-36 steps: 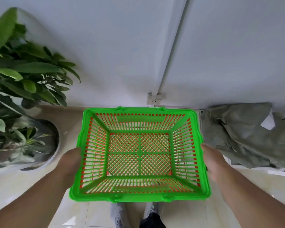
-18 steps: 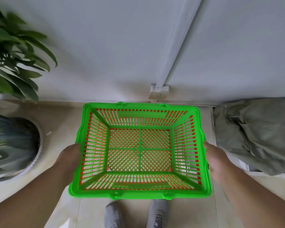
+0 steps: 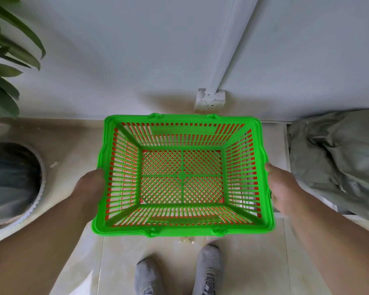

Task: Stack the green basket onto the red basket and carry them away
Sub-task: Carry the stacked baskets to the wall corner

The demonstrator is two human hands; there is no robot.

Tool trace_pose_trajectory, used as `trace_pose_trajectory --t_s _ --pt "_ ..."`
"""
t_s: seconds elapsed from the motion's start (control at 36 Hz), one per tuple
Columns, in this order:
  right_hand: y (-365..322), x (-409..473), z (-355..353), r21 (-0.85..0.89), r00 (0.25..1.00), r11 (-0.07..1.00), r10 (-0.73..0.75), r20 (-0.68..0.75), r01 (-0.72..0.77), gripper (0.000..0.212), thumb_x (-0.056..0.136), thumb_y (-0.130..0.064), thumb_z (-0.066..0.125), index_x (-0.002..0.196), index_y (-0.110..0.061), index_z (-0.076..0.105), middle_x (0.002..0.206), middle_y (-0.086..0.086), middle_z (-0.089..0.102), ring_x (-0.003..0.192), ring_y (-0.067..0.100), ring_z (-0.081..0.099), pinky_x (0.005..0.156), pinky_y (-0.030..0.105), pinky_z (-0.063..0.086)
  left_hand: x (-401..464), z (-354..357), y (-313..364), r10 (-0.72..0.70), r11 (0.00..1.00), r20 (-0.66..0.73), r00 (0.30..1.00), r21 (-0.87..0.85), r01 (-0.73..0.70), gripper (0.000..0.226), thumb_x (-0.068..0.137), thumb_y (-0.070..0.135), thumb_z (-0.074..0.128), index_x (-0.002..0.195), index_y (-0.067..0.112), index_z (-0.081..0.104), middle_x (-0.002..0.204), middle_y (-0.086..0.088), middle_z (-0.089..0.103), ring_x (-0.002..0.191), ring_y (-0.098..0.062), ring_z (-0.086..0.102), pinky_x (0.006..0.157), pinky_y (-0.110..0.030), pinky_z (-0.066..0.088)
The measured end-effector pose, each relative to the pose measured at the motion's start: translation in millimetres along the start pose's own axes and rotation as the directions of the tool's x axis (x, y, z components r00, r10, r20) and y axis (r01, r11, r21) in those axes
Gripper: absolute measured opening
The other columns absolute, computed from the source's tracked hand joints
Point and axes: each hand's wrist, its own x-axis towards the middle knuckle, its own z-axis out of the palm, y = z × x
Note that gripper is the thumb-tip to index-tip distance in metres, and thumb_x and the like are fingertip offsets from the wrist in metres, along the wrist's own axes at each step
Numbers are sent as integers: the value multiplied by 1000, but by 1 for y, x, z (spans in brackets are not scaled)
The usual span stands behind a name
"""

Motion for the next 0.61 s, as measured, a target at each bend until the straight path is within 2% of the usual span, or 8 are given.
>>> trace_pose_trajectory --t_s 0.08,0.14,0.19,0.25,0.36,0.47,0.61 --pt "0 7 4 6 1000 1000 -7 -3 7 30 106 -39 44 106 -17 64 85 0 66 75 15 62 70 35 44 3 6 2 -4 1000 -8 1000 14 4 33 108 33 41 94 14 65 100 -19 74 93 -38 72 99 -57 55" --pt "-1 9 6 8 1000 1000 -12 3 12 30 106 -39 44 103 -17 65 87 1 68 77 17 64 64 34 45 5 10 2 1 1000 -5 1000 22 -1 33 109 30 40 91 14 63 94 -17 71 83 -34 69 89 -48 56" --pt "1 14 8 10 1000 1000 -10 8 10 31 105 -40 44 105 -18 66 91 2 70 82 19 67 66 35 47 9 15 1 3 999 7 1000 37 -4 34 109 29 39 92 13 64 93 -17 71 80 -32 68 82 -44 54" --pt "1 17 9 14 1000 1000 -17 11 17 31 105 -40 44 106 -18 66 92 3 71 83 20 68 70 36 48 12 16 1 5 999 17 1000 40 -6 35 109 31 39 95 13 65 98 -18 72 83 -33 70 85 -47 54" --pt "-1 19 12 19 1000 1000 -15 25 15 32 106 -39 42 100 -18 66 88 2 69 78 17 65 65 33 46 19 19 1 3 999 36 999 43 -4 36 109 31 37 100 12 66 114 -24 74 101 -40 73 91 -51 55" --pt "-2 24 16 11 999 1000 -18 27 17 33 106 -40 41 101 -18 65 91 3 70 83 18 66 80 38 46 22 23 3 -12 999 39 999 36 11 37 110 33 37 97 13 66 116 -24 74 104 -41 73 94 -53 54" --pt "-4 30 19 3 1000 1000 -19 13 19 34 106 -40 42 100 -18 68 95 5 73 87 21 69 75 38 48 29 28 3 -12 1000 47 999 25 11 36 108 32 38 95 13 66 120 -27 72 110 -43 72 97 -57 54"
